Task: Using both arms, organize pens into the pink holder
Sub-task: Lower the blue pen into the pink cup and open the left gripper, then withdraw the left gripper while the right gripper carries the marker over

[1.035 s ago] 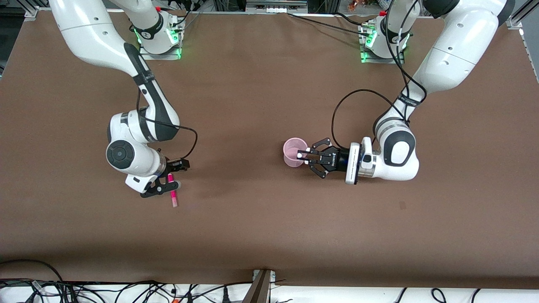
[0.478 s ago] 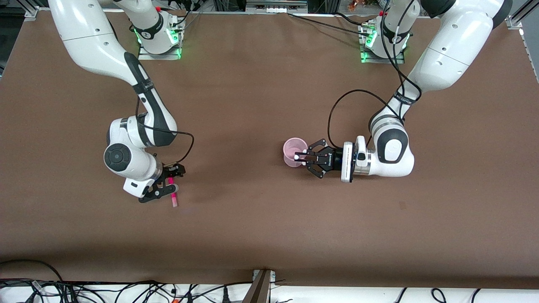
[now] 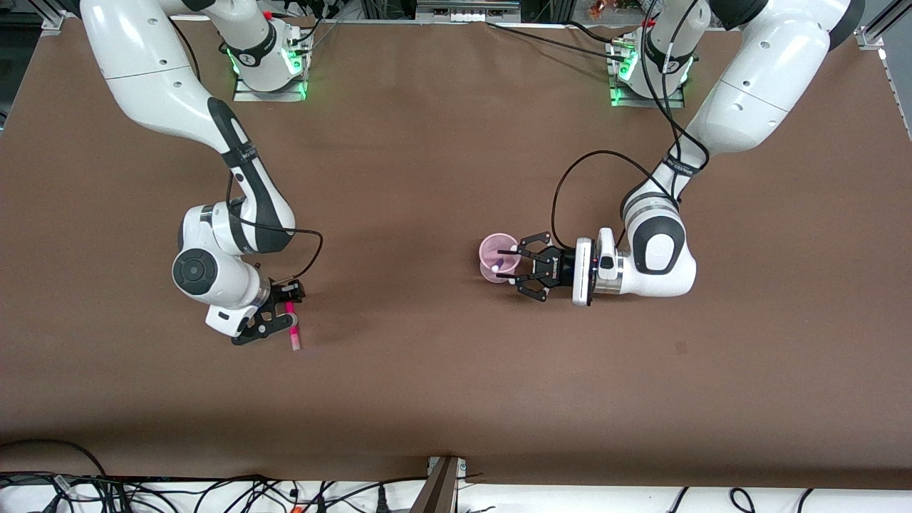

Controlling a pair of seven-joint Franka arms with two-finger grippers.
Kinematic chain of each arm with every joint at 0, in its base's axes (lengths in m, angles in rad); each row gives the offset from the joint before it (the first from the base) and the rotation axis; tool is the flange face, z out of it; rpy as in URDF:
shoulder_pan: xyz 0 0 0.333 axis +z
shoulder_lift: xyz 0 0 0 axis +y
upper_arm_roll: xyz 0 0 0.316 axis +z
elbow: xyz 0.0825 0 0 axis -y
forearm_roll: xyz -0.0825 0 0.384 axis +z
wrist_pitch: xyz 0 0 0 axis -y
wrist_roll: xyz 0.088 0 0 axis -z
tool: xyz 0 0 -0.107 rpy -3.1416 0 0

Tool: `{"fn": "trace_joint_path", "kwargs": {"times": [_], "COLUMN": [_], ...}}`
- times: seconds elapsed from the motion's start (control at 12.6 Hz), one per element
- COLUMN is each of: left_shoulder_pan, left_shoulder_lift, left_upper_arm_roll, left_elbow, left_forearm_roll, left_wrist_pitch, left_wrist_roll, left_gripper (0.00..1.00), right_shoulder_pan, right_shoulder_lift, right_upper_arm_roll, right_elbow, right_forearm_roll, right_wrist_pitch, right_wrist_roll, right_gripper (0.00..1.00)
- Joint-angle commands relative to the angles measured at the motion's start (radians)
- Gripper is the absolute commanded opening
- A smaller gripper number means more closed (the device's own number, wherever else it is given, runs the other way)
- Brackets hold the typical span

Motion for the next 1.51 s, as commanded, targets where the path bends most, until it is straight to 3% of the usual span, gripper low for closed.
{"fn": "trace_joint_path", "kwargs": {"times": [0.0, 0.16, 0.48, 0.64, 0.8, 1.27, 1.43], "left_shoulder_pan": [0.013, 0.028, 0.065, 0.070, 0.070, 0.057, 0.059], "left_shoulder_lift": [-0.030, -0.050, -0.085, -0.160, -0.192, -0.199, -0.199], "left_upper_arm_roll": [-0.001, 0.009, 0.011, 0.016, 0.013, 0.005, 0.008], "left_elbow": [-0.026, -0.023, -0.012, -0.014, 0.027, 0.031, 0.041], "left_forearm_roll": [-0.016, -0.014, 0.038, 0.146, 0.341, 0.585, 0.686], "left_wrist_pitch": [0.005, 0.008, 0.005, 0.002, -0.006, -0.035, -0.087], "left_wrist_roll": [0.049, 0.052, 0.004, -0.266, -0.562, -0.900, -1.090], "left_gripper": [1.00, 1.00, 1.00, 1.00, 1.00, 1.00, 1.00], "right_shoulder_pan": [-0.007, -0.009, -0.009, -0.009, -0.006, 0.048, 0.075], "right_shoulder_lift": [-0.004, -0.002, -0.001, -0.002, -0.010, -0.010, -0.010], "right_upper_arm_roll": [0.008, 0.008, 0.009, 0.009, 0.012, 0.019, 0.035], "right_elbow": [-0.009, -0.014, -0.015, -0.006, 0.026, 0.254, 0.302], "right_forearm_roll": [-0.007, -0.005, 0.002, 0.004, 0.004, 0.008, 0.062], "right_wrist_pitch": [0.003, 0.005, 0.007, 0.002, -0.073, -0.448, -0.535], "right_wrist_roll": [-0.013, -0.013, -0.011, -0.008, -0.008, 0.129, 0.244], "right_gripper": [0.53, 0.42, 0.01, 0.00, 0.00, 0.00, 0.00]}}
